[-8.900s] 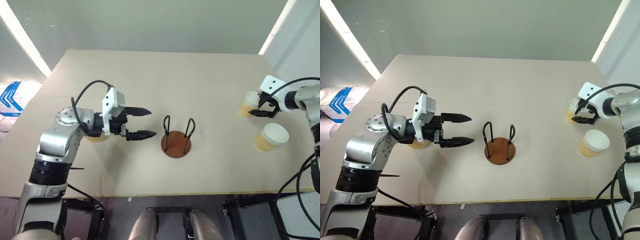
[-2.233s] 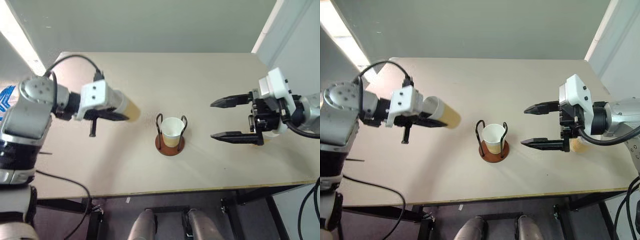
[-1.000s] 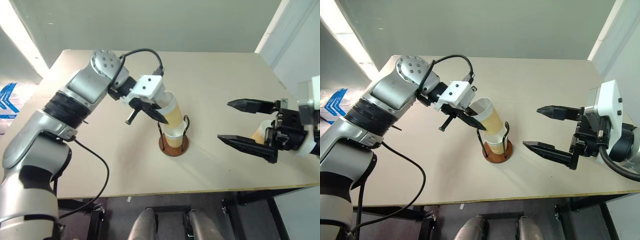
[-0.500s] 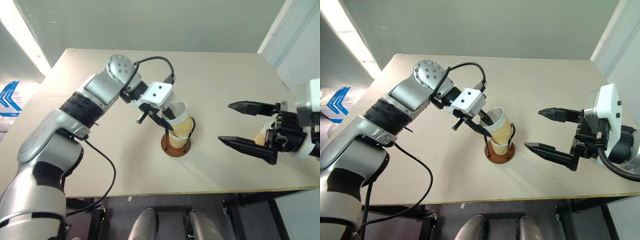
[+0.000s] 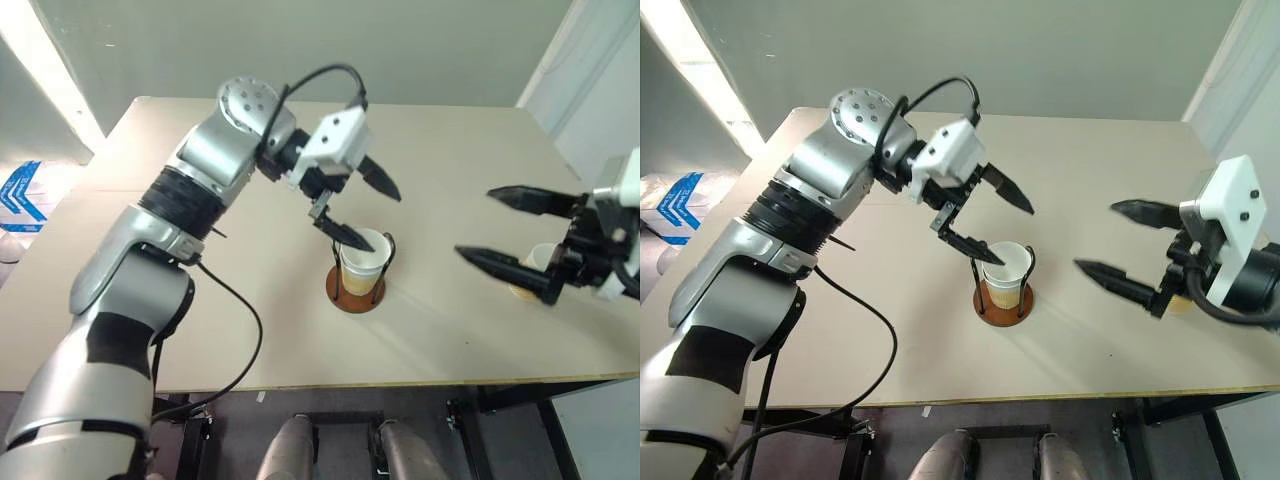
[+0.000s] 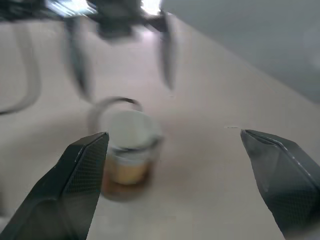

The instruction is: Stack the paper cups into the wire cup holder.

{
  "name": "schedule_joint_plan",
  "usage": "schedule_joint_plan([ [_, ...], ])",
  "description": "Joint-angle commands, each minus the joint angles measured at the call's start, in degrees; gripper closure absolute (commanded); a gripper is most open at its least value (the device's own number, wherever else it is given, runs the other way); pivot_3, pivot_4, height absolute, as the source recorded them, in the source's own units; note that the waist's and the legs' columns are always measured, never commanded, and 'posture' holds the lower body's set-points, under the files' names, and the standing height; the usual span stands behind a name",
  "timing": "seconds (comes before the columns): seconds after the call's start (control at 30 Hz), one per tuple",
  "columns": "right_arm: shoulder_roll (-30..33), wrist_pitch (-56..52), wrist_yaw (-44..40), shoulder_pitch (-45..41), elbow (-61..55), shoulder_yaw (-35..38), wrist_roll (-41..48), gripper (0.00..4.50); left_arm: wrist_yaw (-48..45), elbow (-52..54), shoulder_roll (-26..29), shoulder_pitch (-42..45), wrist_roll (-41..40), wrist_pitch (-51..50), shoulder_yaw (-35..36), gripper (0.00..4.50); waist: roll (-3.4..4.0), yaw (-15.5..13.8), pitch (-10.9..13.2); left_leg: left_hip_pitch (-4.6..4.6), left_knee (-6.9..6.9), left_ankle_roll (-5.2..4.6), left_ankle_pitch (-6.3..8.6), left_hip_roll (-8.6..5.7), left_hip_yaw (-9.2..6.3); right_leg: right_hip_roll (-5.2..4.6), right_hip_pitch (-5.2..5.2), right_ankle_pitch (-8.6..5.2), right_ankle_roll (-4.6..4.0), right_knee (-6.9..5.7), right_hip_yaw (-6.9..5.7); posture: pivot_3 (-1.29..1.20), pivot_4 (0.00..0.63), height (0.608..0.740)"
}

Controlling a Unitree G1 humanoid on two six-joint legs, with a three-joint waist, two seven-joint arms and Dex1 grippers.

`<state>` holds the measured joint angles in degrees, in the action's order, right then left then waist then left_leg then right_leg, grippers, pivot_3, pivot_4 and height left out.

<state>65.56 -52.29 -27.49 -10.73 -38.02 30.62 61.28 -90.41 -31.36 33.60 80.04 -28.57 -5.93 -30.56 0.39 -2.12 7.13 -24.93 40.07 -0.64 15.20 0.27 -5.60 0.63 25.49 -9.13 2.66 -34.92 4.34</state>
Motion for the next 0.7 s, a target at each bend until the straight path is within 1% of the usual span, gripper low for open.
schedule_joint_plan([
  [0.03,3.2,-3.0,1.9,3.1,0.4,0.5,-6.3,0.02,-0.3,-0.2,1.1,-0.8,-0.4,-3.8,8.1,0.03,0.10,0.0,0.0,0.01,-0.01,0.00,0.00,-0.04,0.01,0.00,0.01,0.00,0.03,0.00,0.07,0.00,0.150,0.740],
  [0.1,5.9,-2.9,0.8,6.7,0.6,-0.3,-12.7,0.02,2.0,0.8,2.7,-3.5,-0.8,-6.0,12.8,0.03,0.37,0.1,-0.1,0.01,-0.01,-0.01,0.01,-0.10,0.03,0.00,0.04,-0.02,0.08,-0.01,0.18,0.00,0.150,0.740],
  [0.2,9.6,-2.0,-3.7,12.2,0.7,-1.0,-19.4,0.02,6.1,3.1,4.5,-6.8,0.7,-9.7,17.1,0.03,0.44,0.2,-0.1,0.03,-0.01,-0.02,0.01,-0.15,0.08,0.00,0.06,-0.13,0.26,-0.03,0.32,0.00,0.150,0.740],
  [0.3,11.6,-0.4,-8.1,16.0,2.2,-1.6,-24.6,0.02,10.1,5.9,5.4,-9.9,1.6,-12.4,20.6,0.03,0.45,0.2,0.0,0.01,0.01,-0.02,0.01,-0.18,0.11,0.00,0.10,-0.13,0.27,-0.01,0.36,0.00,0.150,0.740],
  [0.4,13.1,2.7,-12.3,18.1,5.1,-3.3,-29.9,0.02,12.4,9.8,5.8,-13.0,1.8,-15.0,22.6,0.03,0.45,0.0,0.0,0.00,0.05,-0.03,0.01,-0.28,0.15,-0.03,0.08,-0.16,0.31,0.00,0.46,0.00,0.150,0.740],
  [0.5,14.1,5.9,-15.0,17.0,8.3,-6.8,-33.1,0.02,14.0,13.0,6.0,-15.8,2.0,-16.5,24.0,0.03,0.45,0.0,-0.1,0.02,0.09,-0.06,0.02,-0.30,0.17,-0.05,0.04,-0.14,0.32,0.00,0.47,0.00,0.150,0.740],
  [0.6,15.1,9.9,-17.7,14.7,13.5,-12.5,-37.1,0.02,14.8,15.4,6.5,-18.6,2.8,-16.8,24.6,0.03,0.45,0.1,0.0,0.06,0.09,-0.09,-0.01,-0.31,0.20,-0.08,0.04,-0.13,0.35,-0.03,0.48,0.00,0.150,0.740],
  [0.7,14.7,13.2,-20.0,10.9,18.2,-16.8,-39.7,0.02,15.5,16.7,6.2,-19.9,3.3,-17.1,25.1,0.03,0.45,0.2,0.0,0.11,0.08,-0.10,-0.06,-0.30,0.23,-0.07,0.02,-0.11,0.37,-0.04,0.49,0.00,0.150,0.740],
])
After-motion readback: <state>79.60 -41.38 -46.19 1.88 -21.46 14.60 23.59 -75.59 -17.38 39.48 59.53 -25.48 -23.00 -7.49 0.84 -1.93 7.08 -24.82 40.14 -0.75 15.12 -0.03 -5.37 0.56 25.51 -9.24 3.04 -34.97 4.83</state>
